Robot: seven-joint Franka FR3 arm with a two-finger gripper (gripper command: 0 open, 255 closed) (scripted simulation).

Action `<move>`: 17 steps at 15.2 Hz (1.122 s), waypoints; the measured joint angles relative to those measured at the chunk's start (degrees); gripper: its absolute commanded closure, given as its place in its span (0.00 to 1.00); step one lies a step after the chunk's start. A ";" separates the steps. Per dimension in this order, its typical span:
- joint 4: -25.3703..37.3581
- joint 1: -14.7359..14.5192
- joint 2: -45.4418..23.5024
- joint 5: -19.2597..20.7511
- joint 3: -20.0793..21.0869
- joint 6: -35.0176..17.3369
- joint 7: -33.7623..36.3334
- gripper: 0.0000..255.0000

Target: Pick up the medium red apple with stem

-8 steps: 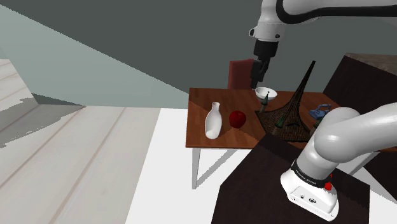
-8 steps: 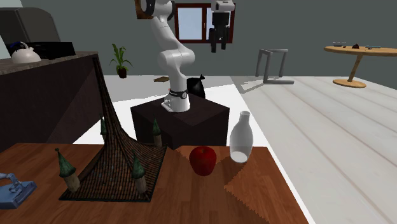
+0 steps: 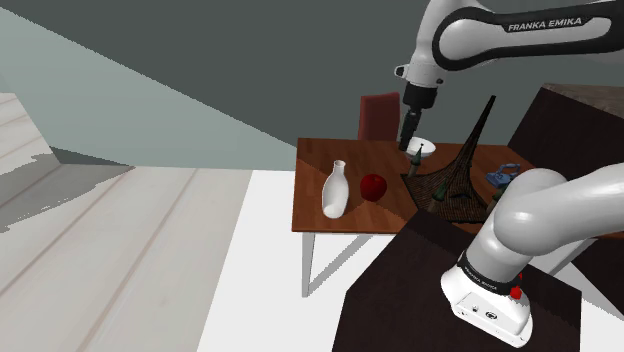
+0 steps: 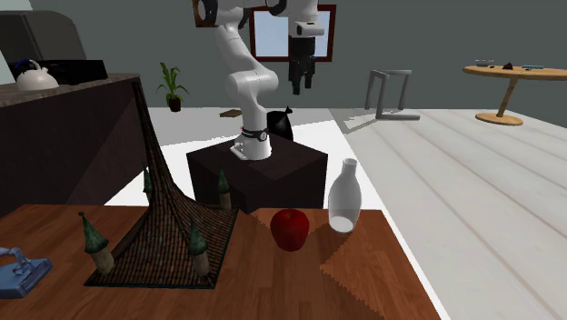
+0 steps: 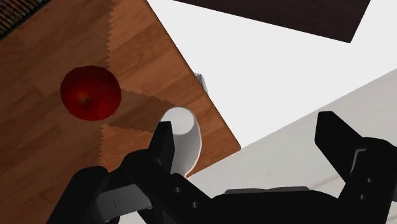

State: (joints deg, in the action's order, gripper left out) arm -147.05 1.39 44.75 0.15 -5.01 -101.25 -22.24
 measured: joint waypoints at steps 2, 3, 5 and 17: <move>-2.34 0.20 -0.17 1.59 -2.43 -3.39 -4.30 0.00; -3.72 0.40 -0.58 2.49 -3.88 -5.58 -6.62 0.00; -5.25 0.52 -1.96 3.93 -6.51 -9.39 -11.00 0.00; -5.42 -4.64 -24.11 3.69 -26.57 -36.32 -42.40 0.00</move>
State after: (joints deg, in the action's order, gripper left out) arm -152.47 -3.26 20.64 3.84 -31.58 -137.57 -64.64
